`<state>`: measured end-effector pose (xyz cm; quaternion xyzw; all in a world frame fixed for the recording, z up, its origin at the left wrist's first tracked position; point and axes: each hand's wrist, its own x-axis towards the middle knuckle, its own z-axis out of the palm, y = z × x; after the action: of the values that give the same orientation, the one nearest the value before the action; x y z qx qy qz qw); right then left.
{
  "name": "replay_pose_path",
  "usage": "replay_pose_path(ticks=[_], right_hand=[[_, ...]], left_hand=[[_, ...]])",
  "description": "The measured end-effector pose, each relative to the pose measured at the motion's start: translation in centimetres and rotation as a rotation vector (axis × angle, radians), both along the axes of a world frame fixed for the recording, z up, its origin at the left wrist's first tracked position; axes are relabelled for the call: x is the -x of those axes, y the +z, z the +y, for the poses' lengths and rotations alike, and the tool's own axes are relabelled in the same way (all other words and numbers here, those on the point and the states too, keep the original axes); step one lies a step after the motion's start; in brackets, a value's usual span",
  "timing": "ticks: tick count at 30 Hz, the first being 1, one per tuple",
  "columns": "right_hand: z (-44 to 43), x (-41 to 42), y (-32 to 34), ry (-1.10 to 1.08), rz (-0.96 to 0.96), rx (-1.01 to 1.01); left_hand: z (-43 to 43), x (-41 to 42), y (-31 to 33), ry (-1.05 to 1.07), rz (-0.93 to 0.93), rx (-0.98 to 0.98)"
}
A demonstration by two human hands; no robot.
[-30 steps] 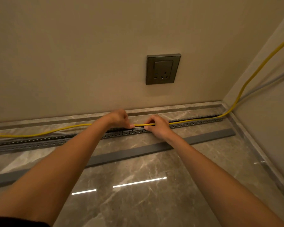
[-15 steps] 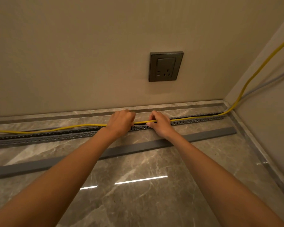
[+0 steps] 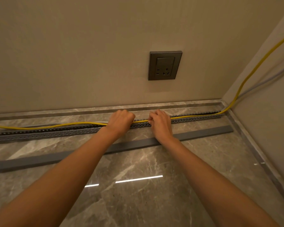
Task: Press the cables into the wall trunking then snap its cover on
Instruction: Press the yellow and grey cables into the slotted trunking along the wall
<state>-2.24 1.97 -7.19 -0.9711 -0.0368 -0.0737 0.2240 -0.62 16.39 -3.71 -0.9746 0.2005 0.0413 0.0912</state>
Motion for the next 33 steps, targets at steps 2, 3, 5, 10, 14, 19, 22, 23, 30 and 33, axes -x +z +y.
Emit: replay_pose_path(ticks=[2,3,5,10,14,19,22,23,30,33], right_hand=[[-0.3,-0.1,0.3,0.040,0.017,0.060],[-0.5,-0.1,0.4,0.058,0.036,0.091],[-0.5,0.0,0.6,0.086,0.062,0.132],[-0.9,1.5,0.3,0.168,0.049,0.163],[-1.2,2.7,0.0,0.171,0.089,0.095],[-1.7,2.7,0.3,0.165,0.117,0.177],[-1.6,2.2,0.6,0.132,0.151,0.161],[-1.6,2.1,0.7,0.120,0.161,0.151],[-2.7,2.6,1.0,0.039,0.140,0.150],[-4.1,2.9,1.0,0.005,0.191,0.193]], left_hand=[[-0.1,0.3,-0.2,-0.006,-0.015,-0.004],[-0.1,0.5,-0.3,-0.008,-0.028,0.000],[-0.1,0.7,-0.7,-0.004,-0.044,0.022],[-0.4,1.1,-1.1,0.062,-0.056,0.077],[-1.1,1.7,-1.0,-0.028,-0.192,0.063],[-1.5,2.2,-1.3,-0.006,-0.102,-0.001],[-1.2,2.5,-1.5,-0.035,-0.144,0.006],[-1.1,2.2,-1.7,-0.033,-0.117,0.018],[-1.8,1.7,-1.9,0.030,-0.035,0.017],[-2.0,2.0,-1.9,0.060,-0.003,0.029]])
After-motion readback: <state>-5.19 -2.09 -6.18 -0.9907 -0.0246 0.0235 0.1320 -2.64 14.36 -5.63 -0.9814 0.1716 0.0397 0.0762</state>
